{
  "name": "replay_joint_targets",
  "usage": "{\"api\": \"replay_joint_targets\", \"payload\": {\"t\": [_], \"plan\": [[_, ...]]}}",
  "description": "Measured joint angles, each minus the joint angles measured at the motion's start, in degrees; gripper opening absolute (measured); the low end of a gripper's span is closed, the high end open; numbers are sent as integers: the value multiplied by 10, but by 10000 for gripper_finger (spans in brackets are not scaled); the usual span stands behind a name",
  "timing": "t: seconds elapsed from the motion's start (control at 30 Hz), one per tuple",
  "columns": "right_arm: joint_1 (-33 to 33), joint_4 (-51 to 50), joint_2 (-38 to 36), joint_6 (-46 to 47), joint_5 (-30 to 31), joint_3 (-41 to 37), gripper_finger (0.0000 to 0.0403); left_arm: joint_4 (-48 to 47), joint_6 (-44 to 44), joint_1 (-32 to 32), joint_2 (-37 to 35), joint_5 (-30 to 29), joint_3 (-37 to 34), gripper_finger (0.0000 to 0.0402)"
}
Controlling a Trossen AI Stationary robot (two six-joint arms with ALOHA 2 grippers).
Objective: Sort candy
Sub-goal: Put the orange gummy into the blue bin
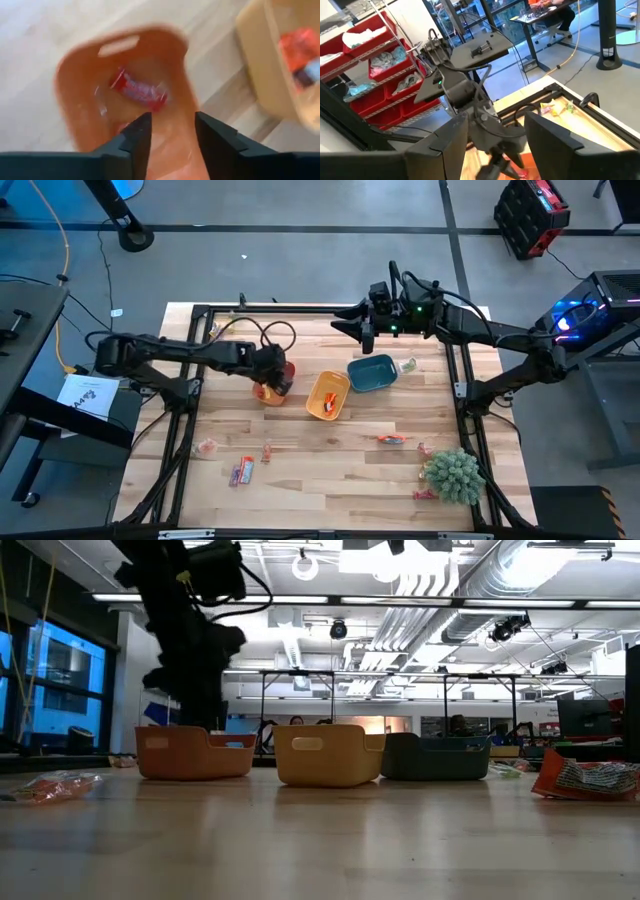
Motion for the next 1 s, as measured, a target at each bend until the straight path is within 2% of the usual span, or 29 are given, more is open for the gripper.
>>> {"api": "replay_joint_targets", "payload": {"t": [0.1,0.2,0.27,0.37,0.53,0.63,0.7,0.8,0.9,1.0], "plan": [[0,0,0,-5,0,0,190,-42,-8,-3,-20,8,0,179],[0,0,0,-10,0,0,190,-73,-25,-15,-56,66,0,197],[-2,-1,0,-14,0,0,190,-89,-38,-45,-82,98,0,202],[-8,-7,0,-13,0,0,190,-113,-84,-119,-126,93,0,204],[-17,-27,0,-10,0,0,190,-136,-172,-303,-160,27,0,204],[-21,-38,0,-10,-1,0,190,-133,-184,-400,-139,-5,0,204],[-23,-41,0,-10,-1,0,190,-126,-196,-435,-110,-32,0,204],[-26,-43,0,-10,-1,0,190,-72,-208,-432,-59,-39,-1,204],[-26,-44,0,-10,-1,0,190,-20,-184,-414,-2,-5,-1,204],[-26,-48,0,-10,-1,0,190,-16,-186,-394,46,6,-1,204]]}}
